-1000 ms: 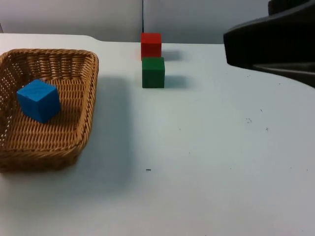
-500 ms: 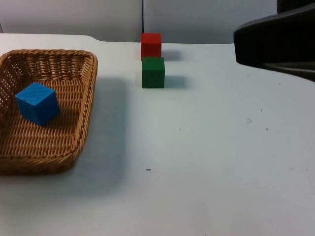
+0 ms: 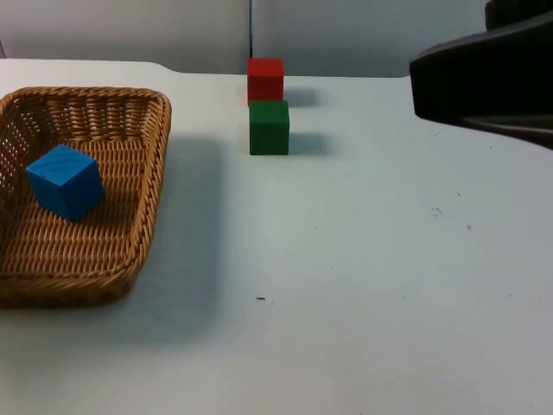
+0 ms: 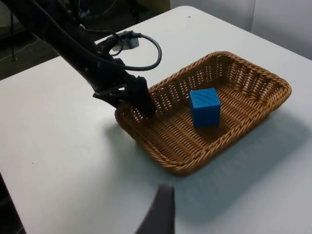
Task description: Pick up the basket with the left hand and place the blue cube into the basket with the right hand.
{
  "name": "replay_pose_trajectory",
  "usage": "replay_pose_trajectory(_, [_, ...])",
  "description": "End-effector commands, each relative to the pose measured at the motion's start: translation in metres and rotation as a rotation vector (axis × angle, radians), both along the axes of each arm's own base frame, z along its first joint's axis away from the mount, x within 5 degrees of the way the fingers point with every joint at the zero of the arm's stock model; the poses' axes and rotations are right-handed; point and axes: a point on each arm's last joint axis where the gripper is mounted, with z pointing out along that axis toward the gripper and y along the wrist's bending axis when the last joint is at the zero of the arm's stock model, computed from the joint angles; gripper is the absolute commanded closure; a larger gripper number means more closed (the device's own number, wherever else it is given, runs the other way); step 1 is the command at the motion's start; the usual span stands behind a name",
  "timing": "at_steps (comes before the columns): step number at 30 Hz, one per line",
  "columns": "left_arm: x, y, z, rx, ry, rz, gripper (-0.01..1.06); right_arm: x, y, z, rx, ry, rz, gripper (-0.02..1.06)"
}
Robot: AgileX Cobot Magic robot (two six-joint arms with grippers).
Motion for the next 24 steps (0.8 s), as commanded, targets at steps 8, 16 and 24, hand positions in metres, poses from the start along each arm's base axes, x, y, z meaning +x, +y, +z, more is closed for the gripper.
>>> replay_pose_trajectory(8, [0.016,-0.004,0.058,-0.046,-0.16,-0.013,0.07,-0.001,0.0,0.001,0.008,-0.014,0.003,0.27])
replay_pose_trajectory(16, [0.0,-0.007,0.162,0.099,-0.444,-0.007,0.07,0.0,0.0,0.004,0.033,-0.038,-0.009,0.27])
replay_pose_trajectory(24, [-0.082,-0.033,0.267,0.284,-0.736,0.034,0.07,0.002,0.0,0.008,0.052,-0.094,-0.014,0.27])
